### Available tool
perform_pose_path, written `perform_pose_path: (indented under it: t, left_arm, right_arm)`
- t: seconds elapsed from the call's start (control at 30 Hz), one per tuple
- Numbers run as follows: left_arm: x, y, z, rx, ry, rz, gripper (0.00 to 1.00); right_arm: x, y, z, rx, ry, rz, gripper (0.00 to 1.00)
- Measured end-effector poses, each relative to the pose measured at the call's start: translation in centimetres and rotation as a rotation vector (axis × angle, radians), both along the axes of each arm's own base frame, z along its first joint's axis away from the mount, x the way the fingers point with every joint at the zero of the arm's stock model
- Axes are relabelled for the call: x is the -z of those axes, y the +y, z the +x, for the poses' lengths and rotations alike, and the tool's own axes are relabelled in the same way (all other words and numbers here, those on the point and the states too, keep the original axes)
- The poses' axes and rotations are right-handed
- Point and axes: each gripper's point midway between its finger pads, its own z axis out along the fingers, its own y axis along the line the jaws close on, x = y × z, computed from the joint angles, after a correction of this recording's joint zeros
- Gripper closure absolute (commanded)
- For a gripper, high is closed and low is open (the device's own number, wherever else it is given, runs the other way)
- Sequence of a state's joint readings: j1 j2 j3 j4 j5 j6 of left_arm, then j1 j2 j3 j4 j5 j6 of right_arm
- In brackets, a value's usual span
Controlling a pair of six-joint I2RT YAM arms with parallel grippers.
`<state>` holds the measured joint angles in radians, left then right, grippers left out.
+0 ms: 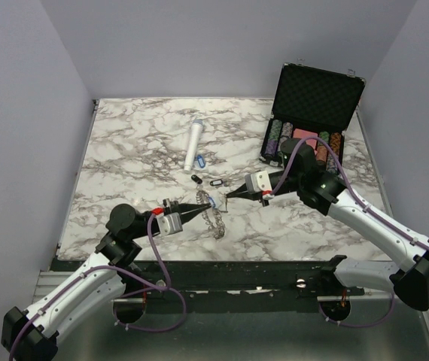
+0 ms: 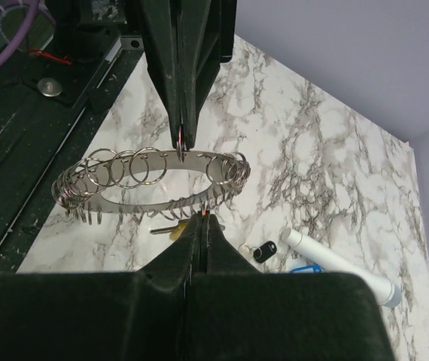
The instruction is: Put the keys on the keyring
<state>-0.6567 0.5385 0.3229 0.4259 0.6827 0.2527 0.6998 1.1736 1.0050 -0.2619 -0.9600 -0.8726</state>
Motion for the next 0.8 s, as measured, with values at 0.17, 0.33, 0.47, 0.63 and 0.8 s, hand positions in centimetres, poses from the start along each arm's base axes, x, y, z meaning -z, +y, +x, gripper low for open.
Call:
perform_pose_path:
  t: [0.17,0.33,0.47,0.63,0.8]
  left_arm:
    - [0.9,-0.3,-0.1,0.007,-0.02,0.039,1.0]
    - [1.5,-0.4,-0.2,0.012,-0.026,0.059,1.0]
    - [1.6,-0.4,-0.2,0.009,-0.035,0.062,1.0]
    - [1.6,-0.4,-0.1,0.003,-0.042,0.063,1.0]
    - [1.9,-0.4,0.0,-0.005,-0.036,0.067,1.0]
  right_arm:
    - [0.1,0.1,-0.4,-0.022,-0.008,0.01,1.0]
    - [0.7,0.3,-1.0,-0.045,-0.007,0.01,1.0]
    - [0.6,0.5,-1.4,-0.064,-0.009,0.018,1.0]
    - [0.3,0.9,-1.9,-0.083,-0.008,0.034,1.0]
    - [0.1,1.3,-2.5,-0.103,-0.008,0.044,1.0]
